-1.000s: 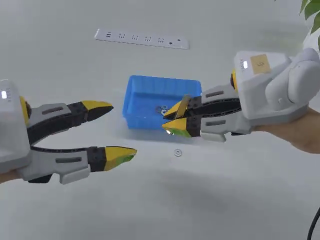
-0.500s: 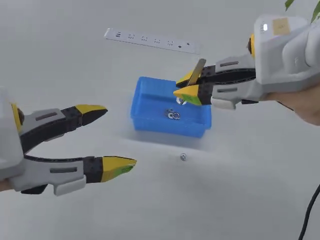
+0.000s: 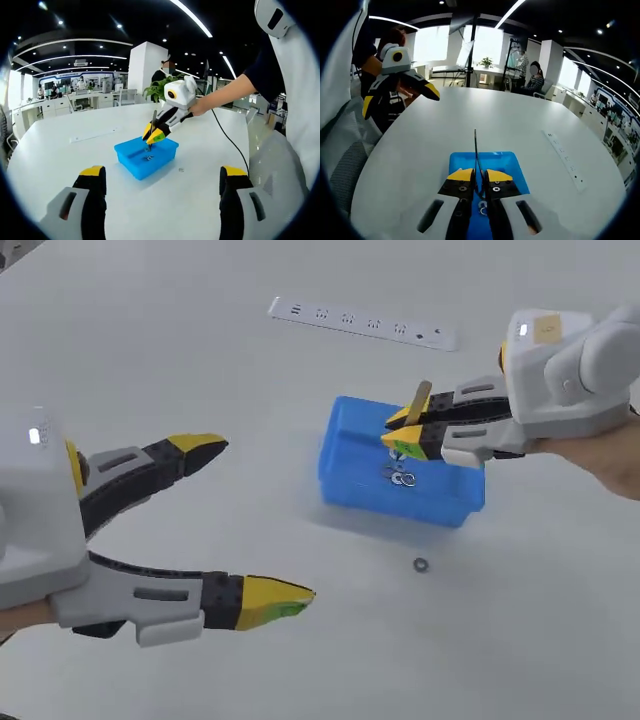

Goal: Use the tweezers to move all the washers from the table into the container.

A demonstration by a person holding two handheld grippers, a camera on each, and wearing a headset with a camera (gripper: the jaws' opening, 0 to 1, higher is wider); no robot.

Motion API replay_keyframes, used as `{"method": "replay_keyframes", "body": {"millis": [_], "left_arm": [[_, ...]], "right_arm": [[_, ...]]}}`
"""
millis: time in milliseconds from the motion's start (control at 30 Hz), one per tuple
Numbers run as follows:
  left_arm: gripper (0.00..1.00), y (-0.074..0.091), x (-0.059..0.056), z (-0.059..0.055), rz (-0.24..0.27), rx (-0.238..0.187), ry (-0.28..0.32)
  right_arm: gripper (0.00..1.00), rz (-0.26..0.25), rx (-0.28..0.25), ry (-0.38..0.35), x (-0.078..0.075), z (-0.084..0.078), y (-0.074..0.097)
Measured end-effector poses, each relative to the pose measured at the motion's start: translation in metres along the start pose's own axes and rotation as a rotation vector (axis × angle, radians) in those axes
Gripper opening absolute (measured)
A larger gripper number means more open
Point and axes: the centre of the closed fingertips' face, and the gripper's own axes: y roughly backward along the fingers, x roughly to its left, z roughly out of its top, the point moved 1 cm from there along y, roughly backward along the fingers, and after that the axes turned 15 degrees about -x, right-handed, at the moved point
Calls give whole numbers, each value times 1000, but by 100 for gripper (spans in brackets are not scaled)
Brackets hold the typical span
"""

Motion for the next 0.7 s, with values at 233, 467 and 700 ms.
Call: {"method": "replay_keyframes", "body": {"millis": [233, 467, 700], "left_arm": [[100, 0, 5, 5, 0, 10, -18], [100, -3, 6, 6, 1, 14, -22], [100, -2, 5, 5, 1, 18, -21]], "right_arm": [[9, -5, 3, -24, 0, -8, -4], [9, -8, 3, -28, 1, -9, -6], [9, -20, 10, -41, -2, -10, -4]]}}
